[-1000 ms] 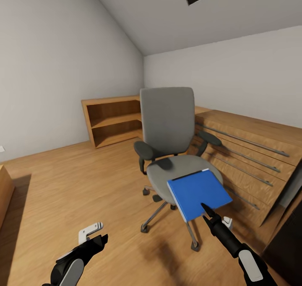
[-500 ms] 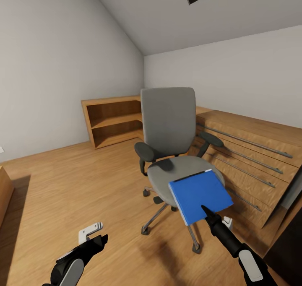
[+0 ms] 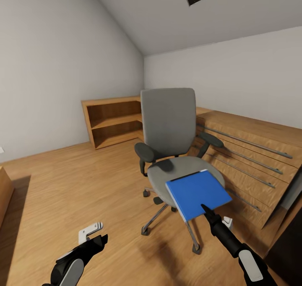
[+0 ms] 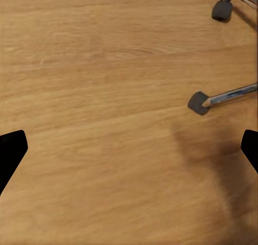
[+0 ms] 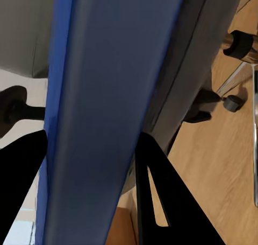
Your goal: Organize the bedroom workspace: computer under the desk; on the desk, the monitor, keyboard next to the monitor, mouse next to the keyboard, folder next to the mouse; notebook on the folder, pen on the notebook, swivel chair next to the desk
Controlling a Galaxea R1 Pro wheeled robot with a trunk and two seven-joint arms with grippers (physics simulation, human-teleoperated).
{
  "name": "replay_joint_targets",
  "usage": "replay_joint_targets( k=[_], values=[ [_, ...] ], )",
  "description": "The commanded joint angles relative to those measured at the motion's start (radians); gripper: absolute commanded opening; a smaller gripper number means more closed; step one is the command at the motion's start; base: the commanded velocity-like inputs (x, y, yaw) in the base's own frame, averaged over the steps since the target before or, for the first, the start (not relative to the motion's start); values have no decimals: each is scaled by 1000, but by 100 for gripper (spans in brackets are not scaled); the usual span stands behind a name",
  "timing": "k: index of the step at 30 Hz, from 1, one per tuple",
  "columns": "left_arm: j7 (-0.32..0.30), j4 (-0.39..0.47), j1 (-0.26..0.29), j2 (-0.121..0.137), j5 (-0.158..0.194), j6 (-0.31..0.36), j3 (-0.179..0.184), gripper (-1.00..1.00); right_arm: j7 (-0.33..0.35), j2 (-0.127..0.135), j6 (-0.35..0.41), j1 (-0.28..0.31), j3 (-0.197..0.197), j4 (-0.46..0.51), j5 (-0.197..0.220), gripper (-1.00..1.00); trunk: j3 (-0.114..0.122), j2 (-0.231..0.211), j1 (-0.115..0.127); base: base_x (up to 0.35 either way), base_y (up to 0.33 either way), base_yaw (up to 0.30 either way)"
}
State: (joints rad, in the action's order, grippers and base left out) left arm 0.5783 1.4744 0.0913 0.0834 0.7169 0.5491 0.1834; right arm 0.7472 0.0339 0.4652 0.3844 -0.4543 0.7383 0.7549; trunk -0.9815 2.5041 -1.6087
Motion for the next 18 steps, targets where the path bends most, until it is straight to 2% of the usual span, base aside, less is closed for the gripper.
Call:
replay_joint_targets(
  k=[1, 14, 18],
  values=[
    [11, 1, 1, 1, 9, 0, 3, 100, 1, 0, 7, 1, -2, 0, 4, -100, 3, 0, 1, 0, 0, 0],
    [20, 2, 1, -2, 5, 0, 5, 100, 5, 1, 6, 1, -3, 10, 4, -100, 53, -3, 6, -3, 0, 0],
    [20, 2, 1, -2, 5, 0, 5, 100, 6, 1, 6, 1, -3, 11, 4, -100, 69, -4, 8, -187, 0, 0]
  ],
)
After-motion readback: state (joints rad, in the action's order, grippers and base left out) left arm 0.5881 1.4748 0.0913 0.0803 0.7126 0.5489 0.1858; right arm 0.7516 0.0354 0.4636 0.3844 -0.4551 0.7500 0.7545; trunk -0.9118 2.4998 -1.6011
